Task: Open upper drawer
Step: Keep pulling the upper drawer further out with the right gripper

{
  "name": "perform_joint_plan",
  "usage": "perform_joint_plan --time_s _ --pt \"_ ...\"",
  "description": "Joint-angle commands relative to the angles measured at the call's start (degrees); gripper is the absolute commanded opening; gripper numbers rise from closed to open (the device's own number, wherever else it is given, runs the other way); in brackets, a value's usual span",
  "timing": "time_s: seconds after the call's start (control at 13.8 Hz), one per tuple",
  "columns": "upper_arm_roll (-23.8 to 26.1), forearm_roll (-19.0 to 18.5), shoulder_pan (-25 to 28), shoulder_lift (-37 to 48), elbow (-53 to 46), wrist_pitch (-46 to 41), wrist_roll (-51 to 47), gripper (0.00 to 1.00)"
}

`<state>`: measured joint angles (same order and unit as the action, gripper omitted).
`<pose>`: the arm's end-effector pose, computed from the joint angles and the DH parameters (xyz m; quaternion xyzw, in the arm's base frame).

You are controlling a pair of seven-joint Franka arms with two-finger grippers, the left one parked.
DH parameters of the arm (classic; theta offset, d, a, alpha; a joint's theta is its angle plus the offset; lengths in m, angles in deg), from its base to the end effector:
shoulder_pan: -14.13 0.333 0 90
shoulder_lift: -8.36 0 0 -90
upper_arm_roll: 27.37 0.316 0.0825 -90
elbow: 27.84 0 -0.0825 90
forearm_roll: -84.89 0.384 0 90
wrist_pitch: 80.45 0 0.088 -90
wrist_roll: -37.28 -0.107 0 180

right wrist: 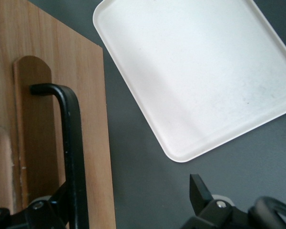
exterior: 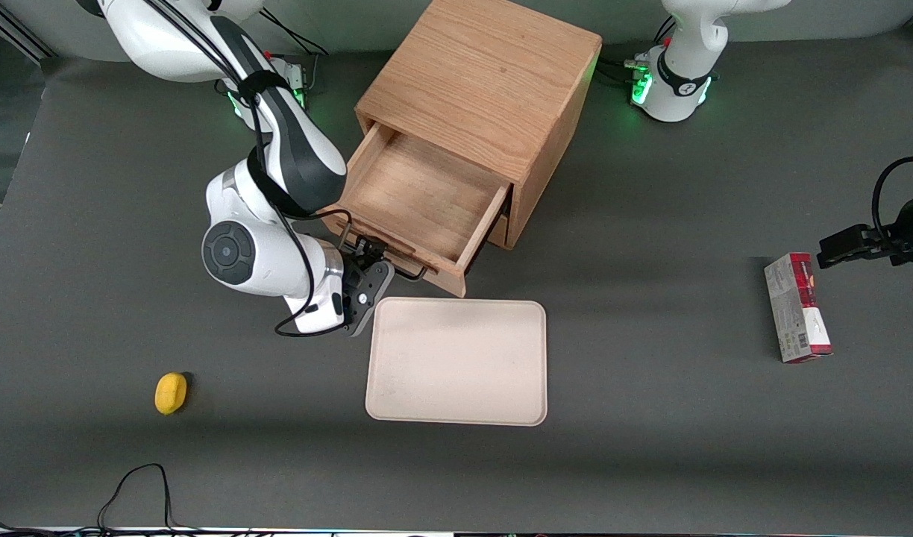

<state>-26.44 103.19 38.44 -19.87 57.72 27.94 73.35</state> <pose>0.6113 0.3119 0.3818 -0.8774 -0.4526 0.0320 0.1559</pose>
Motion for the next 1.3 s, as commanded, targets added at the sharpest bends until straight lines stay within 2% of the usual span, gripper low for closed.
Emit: perform_joint_plan --time_s 0.0,0.29,1.23 --pt "0.0 -1.0 -0.7 -1.2 -2.6 -0.8 1.4 1.0" --pt "0.0 -3.1 -1.4 -1.3 -3.7 -0.9 1.5 1.0" --pt "0.0 -3.2 -2.2 -3.3 -7.1 -1.3 1.4 1.0"
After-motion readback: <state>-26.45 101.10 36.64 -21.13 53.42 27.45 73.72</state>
